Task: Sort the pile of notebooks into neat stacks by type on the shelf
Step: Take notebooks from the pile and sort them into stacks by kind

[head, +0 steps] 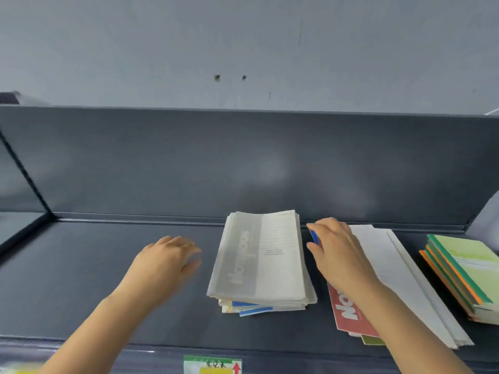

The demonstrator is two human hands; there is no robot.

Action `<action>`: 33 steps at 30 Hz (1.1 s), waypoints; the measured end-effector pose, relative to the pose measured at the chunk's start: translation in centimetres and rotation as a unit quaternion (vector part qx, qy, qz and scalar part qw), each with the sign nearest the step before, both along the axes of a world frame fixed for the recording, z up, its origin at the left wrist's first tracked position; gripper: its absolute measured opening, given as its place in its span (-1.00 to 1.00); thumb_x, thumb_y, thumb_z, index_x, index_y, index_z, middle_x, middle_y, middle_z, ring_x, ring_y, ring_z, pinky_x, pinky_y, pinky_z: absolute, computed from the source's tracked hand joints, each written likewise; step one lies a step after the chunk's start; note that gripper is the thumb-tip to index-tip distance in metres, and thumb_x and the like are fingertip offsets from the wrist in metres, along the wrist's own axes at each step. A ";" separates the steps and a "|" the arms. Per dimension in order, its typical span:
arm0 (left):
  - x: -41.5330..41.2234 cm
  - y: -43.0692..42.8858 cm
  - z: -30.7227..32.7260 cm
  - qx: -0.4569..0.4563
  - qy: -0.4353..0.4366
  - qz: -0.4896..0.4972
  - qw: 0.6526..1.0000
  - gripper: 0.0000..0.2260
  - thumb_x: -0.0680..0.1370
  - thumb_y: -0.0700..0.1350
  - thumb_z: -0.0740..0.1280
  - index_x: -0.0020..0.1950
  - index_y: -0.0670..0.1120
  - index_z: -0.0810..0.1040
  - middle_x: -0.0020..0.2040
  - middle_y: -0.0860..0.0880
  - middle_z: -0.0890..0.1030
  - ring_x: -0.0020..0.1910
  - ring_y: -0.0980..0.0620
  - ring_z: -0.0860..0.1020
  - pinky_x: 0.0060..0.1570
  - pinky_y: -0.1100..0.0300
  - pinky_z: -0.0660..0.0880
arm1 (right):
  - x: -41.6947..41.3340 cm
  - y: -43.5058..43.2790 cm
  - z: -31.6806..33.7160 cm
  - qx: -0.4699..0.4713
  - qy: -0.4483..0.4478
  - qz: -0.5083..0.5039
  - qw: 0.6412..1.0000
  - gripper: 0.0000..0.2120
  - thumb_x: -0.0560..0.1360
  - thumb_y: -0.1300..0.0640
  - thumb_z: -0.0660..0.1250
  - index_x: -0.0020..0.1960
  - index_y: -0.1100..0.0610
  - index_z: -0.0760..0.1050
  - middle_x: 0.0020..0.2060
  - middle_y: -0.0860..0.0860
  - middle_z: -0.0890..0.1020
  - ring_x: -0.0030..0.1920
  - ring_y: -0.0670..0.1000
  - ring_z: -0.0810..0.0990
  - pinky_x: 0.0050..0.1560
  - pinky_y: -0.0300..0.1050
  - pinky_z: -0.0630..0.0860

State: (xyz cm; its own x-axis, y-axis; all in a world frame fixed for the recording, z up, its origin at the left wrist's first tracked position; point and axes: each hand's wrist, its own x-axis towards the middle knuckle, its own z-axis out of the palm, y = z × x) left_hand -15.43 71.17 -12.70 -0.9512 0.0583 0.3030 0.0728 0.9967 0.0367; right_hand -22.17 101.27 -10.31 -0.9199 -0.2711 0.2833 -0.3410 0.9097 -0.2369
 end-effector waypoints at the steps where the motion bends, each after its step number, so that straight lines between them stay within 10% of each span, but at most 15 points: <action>1: 1.2 -2.4 -0.1 0.000 -0.006 0.026 1.000 -0.80 0.49 0.04 0.23 -0.10 0.10 0.65 -0.08 0.14 0.66 -0.16 -0.05 0.63 -0.31 0.18 0.44 | 0.1 -1.6 0.5 0.012 0.013 0.019 1.000 -0.62 0.60 0.04 0.16 0.40 0.05 0.34 0.30 -0.06 0.41 0.29 0.01 0.36 0.28 -0.11 0.35; 8: 10.7 -19.1 -0.5 -0.027 0.002 0.160 0.987 -0.76 0.24 -0.06 0.64 -0.15 0.05 0.70 -0.16 0.12 0.69 -0.23 -0.02 0.68 -0.38 0.16 0.59 | 3.1 -17.4 1.7 0.020 0.009 0.118 0.993 -0.61 0.62 0.07 0.11 0.44 0.04 0.28 0.35 -0.07 0.36 0.35 -0.01 0.30 0.31 -0.20 0.27; 20: 26.9 -42.3 -0.7 -0.016 -0.006 0.273 0.962 -0.70 0.56 0.04 0.33 0.28 0.06 0.58 0.24 0.09 0.60 0.25 0.02 0.54 0.21 0.10 0.52 | 11.0 -49.2 -2.1 0.059 -0.090 0.295 0.949 -0.57 0.63 0.04 0.11 0.48 0.05 0.22 0.43 -0.10 0.28 0.42 -0.04 0.22 0.37 -0.16 0.23; 27: 27.2 -49.0 -1.9 -0.014 -0.034 0.323 0.946 -0.75 0.24 -0.02 0.63 -0.13 0.04 0.72 -0.18 0.10 0.71 -0.20 0.06 0.69 -0.32 0.19 0.62 | 10.3 -60.7 -3.3 0.055 -0.125 0.343 0.929 -0.55 0.61 -0.03 0.14 0.46 0.08 0.27 0.40 -0.06 0.33 0.39 -0.01 0.26 0.32 -0.14 0.28; 33: 23.0 -53.8 -1.0 0.019 -0.046 0.348 0.936 -0.66 0.62 0.09 0.19 0.38 0.08 0.47 0.35 0.13 0.49 0.36 0.09 0.42 0.28 0.20 0.40 | 7.0 -70.0 -2.9 0.023 -0.127 0.386 0.914 -0.58 0.59 -0.08 0.17 0.37 0.10 0.35 0.34 0.01 0.40 0.34 0.05 0.32 0.31 -0.07 0.32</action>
State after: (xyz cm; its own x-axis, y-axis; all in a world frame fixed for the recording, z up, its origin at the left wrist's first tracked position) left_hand 7.54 17.41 -13.73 -0.7772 -0.5940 0.2076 -0.5986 0.7997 0.0471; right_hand -15.16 31.22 -13.17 -0.4843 -0.8728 0.0602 -0.8245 0.4323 -0.3651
